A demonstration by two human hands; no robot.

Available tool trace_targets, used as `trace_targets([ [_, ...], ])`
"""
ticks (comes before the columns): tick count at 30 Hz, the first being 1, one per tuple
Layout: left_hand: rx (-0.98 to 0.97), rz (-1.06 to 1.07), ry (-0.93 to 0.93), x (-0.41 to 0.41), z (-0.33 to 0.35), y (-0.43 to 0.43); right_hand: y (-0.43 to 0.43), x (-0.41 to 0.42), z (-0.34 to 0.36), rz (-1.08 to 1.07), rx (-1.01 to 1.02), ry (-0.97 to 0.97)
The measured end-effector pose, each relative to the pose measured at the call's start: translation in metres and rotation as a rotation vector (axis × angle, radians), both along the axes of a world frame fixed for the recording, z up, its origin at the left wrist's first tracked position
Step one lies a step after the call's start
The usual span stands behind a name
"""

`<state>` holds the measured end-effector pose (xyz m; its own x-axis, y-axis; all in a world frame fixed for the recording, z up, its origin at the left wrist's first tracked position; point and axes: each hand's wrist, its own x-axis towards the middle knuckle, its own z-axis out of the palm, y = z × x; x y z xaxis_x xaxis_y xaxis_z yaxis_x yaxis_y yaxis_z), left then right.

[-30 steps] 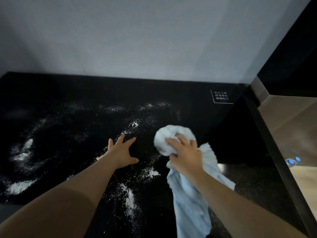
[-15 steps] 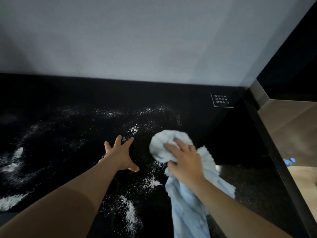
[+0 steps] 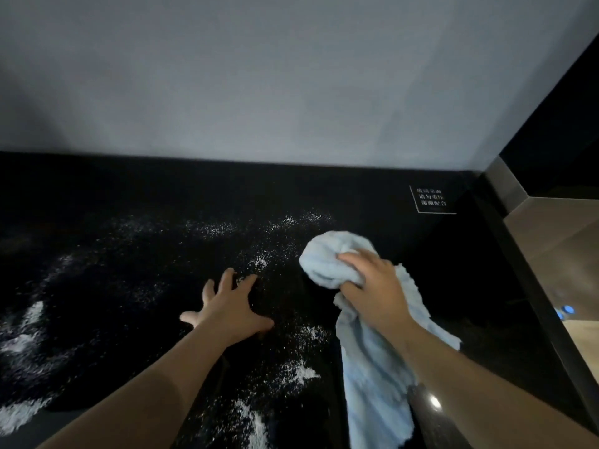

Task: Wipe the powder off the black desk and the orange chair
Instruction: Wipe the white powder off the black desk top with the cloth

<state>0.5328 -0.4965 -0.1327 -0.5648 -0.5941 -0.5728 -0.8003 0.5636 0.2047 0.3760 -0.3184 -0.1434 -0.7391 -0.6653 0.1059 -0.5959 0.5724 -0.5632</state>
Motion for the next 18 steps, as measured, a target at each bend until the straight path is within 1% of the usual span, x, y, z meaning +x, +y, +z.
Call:
trace_targets([
  [1,-0.065,0.015,0.029,-0.003,-0.001,-0.003,0.001,-0.012,0.002,-0.07,-0.062,0.023],
  [3,-0.126,0.018,0.07,-0.015,-0.002,-0.011,0.005,-0.041,0.003,-0.286,-0.072,0.073],
  [6,-0.024,0.067,0.062,-0.044,-0.001,-0.026,0.004,-0.086,0.003,-0.52,0.038,0.046],
  [8,0.05,0.107,0.034,-0.06,-0.001,-0.037,-0.001,-0.111,0.001,-0.601,0.073,0.001],
  [10,0.056,0.079,-0.01,-0.07,-0.003,-0.045,-0.011,-0.134,-0.001,-0.658,0.126,-0.056],
  [12,0.053,0.056,-0.036,-0.072,-0.006,-0.049,-0.027,-0.155,-0.004,-0.672,0.193,-0.103],
  [14,0.066,0.051,-0.041,-0.072,-0.009,-0.052,-0.049,-0.173,-0.004,-0.635,0.234,-0.145],
  [16,0.077,0.033,-0.048,-0.072,-0.01,-0.054,-0.074,-0.188,-0.002,-0.534,0.272,-0.158],
  [18,0.071,0.0,-0.066,-0.073,-0.009,-0.055,-0.102,-0.195,0.002,-0.353,0.258,-0.179],
])
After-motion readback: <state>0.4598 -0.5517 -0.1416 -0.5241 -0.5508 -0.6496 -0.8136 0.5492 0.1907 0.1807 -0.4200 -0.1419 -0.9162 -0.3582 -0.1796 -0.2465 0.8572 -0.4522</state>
